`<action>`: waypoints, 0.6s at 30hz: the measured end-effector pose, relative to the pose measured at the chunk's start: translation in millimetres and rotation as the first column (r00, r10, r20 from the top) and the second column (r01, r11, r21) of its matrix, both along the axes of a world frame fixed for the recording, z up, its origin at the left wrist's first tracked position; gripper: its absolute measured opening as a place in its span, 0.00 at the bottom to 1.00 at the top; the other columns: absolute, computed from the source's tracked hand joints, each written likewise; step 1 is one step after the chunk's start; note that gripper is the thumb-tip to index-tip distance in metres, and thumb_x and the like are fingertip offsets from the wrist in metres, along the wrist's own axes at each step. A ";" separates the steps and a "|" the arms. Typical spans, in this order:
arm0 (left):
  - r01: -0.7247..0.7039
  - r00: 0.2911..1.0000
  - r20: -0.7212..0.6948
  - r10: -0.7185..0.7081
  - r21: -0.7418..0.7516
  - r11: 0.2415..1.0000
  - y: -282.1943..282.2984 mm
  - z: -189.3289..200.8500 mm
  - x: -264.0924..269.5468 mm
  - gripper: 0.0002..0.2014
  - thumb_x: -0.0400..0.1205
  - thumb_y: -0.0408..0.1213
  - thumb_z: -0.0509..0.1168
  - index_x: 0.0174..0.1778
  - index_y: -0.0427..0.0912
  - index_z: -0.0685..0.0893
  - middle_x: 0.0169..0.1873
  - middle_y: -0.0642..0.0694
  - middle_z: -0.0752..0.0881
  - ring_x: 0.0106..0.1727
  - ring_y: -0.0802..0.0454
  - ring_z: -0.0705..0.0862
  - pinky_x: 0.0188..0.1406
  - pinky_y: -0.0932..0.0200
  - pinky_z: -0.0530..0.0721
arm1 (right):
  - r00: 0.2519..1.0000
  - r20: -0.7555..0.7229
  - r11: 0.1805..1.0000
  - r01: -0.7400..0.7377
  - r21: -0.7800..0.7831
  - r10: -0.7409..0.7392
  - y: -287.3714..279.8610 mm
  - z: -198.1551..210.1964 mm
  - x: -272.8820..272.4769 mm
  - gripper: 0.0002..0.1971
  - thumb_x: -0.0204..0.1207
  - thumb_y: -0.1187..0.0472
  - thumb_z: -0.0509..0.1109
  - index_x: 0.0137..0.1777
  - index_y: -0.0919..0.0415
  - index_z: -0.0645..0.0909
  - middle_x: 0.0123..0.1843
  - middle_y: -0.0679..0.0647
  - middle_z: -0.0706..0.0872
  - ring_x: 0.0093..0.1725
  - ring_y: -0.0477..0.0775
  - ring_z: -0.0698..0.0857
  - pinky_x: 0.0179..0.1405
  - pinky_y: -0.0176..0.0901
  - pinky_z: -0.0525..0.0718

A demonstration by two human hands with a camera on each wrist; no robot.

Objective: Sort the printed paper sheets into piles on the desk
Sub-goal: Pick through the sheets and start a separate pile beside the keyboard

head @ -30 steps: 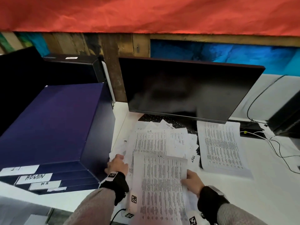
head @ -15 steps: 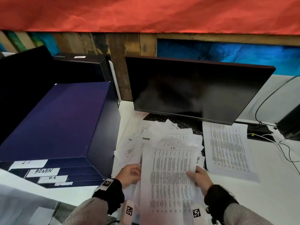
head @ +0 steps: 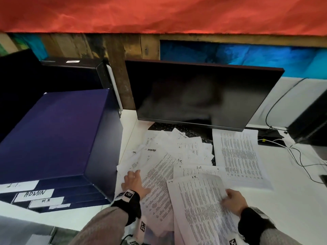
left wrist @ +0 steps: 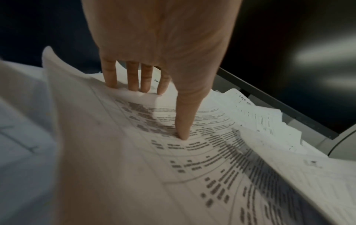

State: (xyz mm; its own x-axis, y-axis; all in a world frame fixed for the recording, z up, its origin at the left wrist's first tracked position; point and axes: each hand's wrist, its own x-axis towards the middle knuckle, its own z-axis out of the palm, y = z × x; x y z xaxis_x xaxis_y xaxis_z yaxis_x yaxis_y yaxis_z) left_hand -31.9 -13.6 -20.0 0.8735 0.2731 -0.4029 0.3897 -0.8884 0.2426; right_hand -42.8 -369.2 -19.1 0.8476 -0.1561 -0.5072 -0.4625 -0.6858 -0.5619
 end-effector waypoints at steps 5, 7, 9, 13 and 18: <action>0.006 1.000 -0.014 -0.006 0.011 1.000 8.4 -2.3 5.0 0.51 0.62 0.58 0.78 0.77 0.50 0.58 0.71 0.45 0.66 0.71 0.44 0.66 0.67 0.45 0.72 | 0.981 0.074 0.975 0.168 0.144 -0.180 -3.5 -4.2 -5.9 0.09 0.70 0.73 0.70 0.37 0.59 0.76 0.38 0.59 0.84 0.41 0.60 0.82 0.46 0.51 0.82; -0.004 1.000 -0.011 0.004 -0.009 1.000 10.4 -1.4 5.5 0.50 0.61 0.58 0.79 0.74 0.51 0.60 0.69 0.46 0.69 0.70 0.45 0.67 0.66 0.46 0.71 | 0.960 0.099 0.944 0.232 0.233 -0.261 -2.3 -2.9 -6.2 0.16 0.70 0.75 0.70 0.52 0.60 0.73 0.48 0.66 0.83 0.43 0.62 0.82 0.49 0.56 0.83; -0.018 1.000 -0.009 0.017 -0.037 0.999 11.5 -0.6 5.5 0.48 0.59 0.57 0.80 0.71 0.51 0.62 0.66 0.46 0.68 0.68 0.46 0.67 0.65 0.47 0.73 | 0.950 0.094 0.918 0.257 0.304 -0.297 1.9 1.5 -5.8 0.28 0.71 0.78 0.68 0.67 0.57 0.65 0.48 0.65 0.79 0.42 0.62 0.81 0.44 0.53 0.83; -0.025 0.998 -0.062 0.026 0.023 0.999 16.6 2.6 8.5 0.47 0.55 0.62 0.80 0.65 0.50 0.67 0.62 0.47 0.68 0.66 0.46 0.68 0.65 0.47 0.74 | 0.957 0.037 0.914 0.263 0.310 -0.288 7.5 7.3 -4.8 0.33 0.70 0.79 0.67 0.72 0.59 0.60 0.43 0.59 0.78 0.42 0.60 0.82 0.44 0.52 0.83; -0.028 0.999 0.027 0.029 -0.012 1.000 20.5 2.7 6.8 0.31 0.68 0.53 0.75 0.60 0.49 0.69 0.60 0.48 0.80 0.62 0.46 0.78 0.63 0.47 0.76 | 0.936 -0.042 0.888 0.345 0.303 -0.350 10.9 -3.7 -5.0 0.20 0.68 0.80 0.68 0.58 0.68 0.69 0.56 0.70 0.82 0.54 0.68 0.83 0.60 0.64 0.81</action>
